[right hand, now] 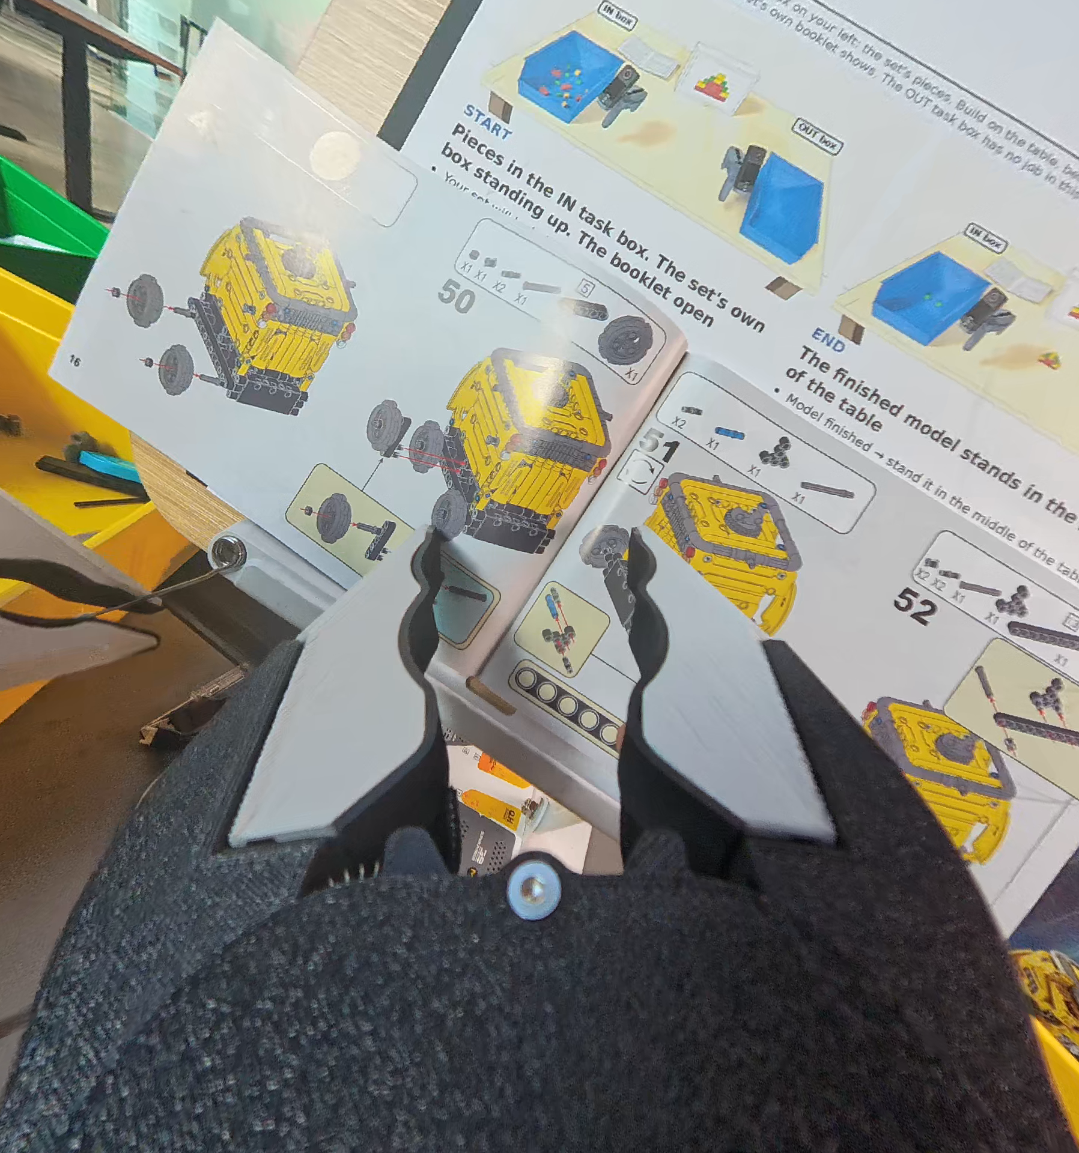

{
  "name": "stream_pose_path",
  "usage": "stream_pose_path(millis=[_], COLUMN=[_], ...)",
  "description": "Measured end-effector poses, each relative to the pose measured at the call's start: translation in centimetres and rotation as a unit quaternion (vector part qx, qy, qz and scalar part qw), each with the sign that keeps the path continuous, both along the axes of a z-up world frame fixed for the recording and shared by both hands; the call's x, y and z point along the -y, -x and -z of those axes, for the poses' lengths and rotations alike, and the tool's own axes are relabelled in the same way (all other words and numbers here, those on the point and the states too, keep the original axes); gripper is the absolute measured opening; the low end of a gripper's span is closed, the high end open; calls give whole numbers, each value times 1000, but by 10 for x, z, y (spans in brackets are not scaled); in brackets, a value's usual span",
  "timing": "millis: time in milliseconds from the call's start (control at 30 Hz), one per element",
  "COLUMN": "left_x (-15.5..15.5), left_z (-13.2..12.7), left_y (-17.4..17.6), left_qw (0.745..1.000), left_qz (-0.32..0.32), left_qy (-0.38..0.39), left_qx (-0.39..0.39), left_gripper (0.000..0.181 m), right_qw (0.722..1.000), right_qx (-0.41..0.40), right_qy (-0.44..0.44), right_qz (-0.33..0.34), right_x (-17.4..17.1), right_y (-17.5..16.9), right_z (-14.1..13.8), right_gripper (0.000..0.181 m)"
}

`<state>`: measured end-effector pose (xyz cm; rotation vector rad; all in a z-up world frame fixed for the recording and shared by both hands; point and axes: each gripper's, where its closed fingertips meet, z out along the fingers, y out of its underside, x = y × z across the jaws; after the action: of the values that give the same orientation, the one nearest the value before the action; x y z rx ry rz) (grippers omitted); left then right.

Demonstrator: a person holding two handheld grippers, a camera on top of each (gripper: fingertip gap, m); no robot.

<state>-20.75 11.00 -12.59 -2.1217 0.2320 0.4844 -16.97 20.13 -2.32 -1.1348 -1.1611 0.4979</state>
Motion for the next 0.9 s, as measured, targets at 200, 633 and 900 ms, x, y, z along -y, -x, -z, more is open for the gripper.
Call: stream_pose_path(millis=[200,633,900], left_x=[9,-25,4], left_z=[-15,-95,-79], left_y=[18,20,27], left_qw=[992,895,975], left_qz=[-37,-7,7], left_qy=[17,-17,-191], left_qx=[-123,-446,-111], left_gripper=[0,12,20], right_qw=[1000,1000,999], right_qx=[7,-8,-14], right_qy=[-22,-27,-27], right_qz=[-1,-7,-24], right_x=[-1,2,5], right_y=[0,5,3], right_z=[2,6,6], right_gripper=[61,72,75])
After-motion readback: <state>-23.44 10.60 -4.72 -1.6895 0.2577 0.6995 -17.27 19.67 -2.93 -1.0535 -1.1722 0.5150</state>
